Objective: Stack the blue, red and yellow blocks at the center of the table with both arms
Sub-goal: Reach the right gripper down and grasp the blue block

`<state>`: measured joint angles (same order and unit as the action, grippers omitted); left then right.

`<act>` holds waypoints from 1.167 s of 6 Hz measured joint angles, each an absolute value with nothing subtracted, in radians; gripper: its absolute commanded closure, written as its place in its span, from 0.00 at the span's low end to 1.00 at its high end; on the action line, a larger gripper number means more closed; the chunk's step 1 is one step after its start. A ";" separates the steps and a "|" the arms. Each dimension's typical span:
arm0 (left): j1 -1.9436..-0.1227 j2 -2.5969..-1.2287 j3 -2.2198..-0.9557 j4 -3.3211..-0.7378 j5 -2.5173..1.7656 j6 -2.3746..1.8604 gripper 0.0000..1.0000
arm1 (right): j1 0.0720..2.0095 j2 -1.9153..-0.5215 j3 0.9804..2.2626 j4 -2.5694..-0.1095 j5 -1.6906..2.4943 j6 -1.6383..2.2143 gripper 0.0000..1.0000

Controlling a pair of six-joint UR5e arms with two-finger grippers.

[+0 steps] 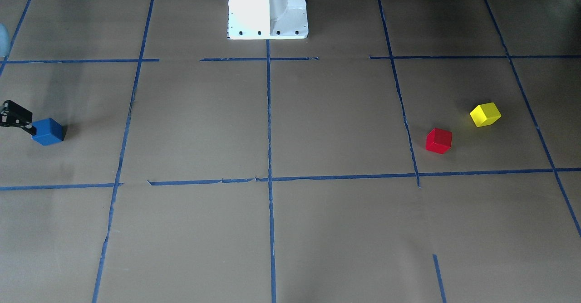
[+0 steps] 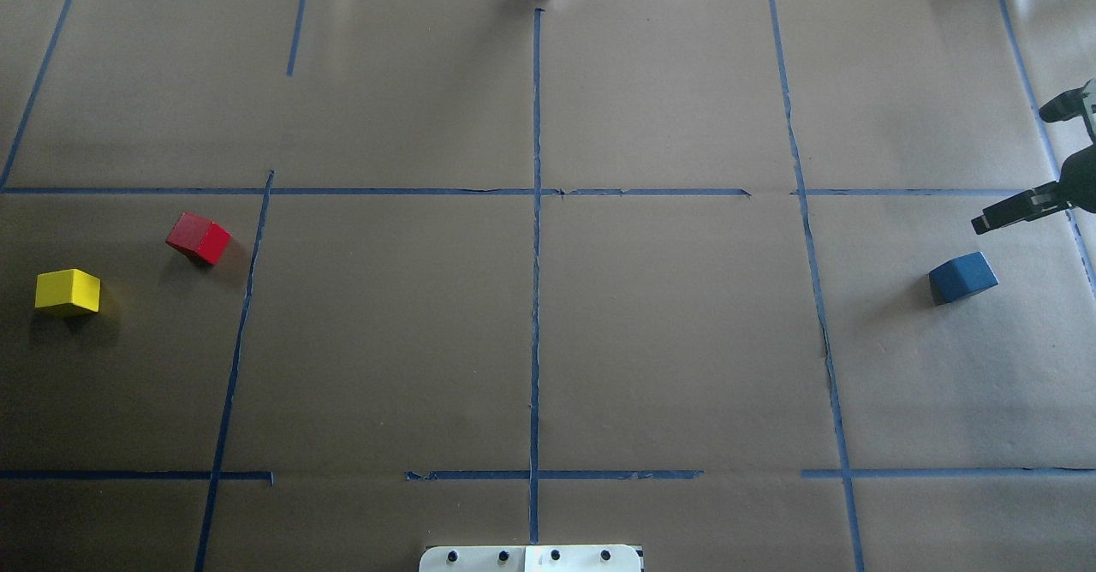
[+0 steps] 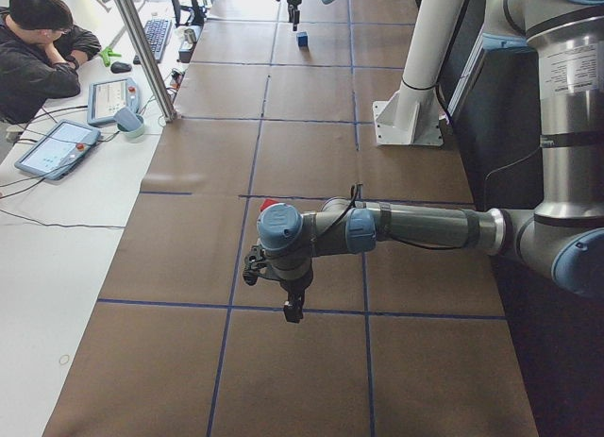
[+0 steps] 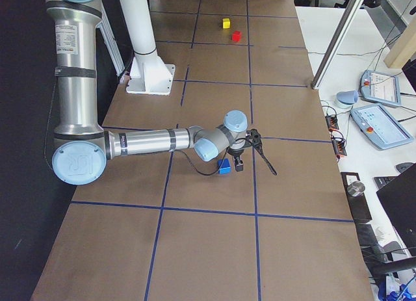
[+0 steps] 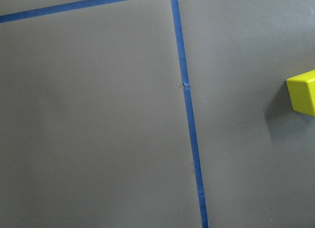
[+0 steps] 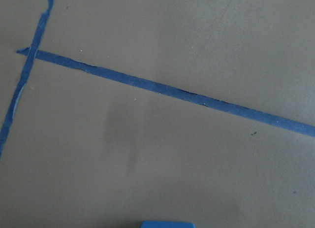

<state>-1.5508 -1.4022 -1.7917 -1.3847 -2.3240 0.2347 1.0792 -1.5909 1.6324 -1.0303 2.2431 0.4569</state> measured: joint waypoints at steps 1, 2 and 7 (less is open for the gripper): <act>-1.550 -1.402 -1.791 -1.384 -2.324 0.235 0.00 | 1.053 -1.594 1.628 -1.027 2.226 0.462 0.00; -1.550 -1.401 -1.791 -1.384 -2.324 0.235 0.00 | 1.030 -1.597 1.614 -1.027 2.212 0.462 0.00; -1.548 -1.401 -1.790 -1.384 -2.324 0.234 0.00 | 0.980 -1.598 1.571 -1.029 2.208 0.465 0.98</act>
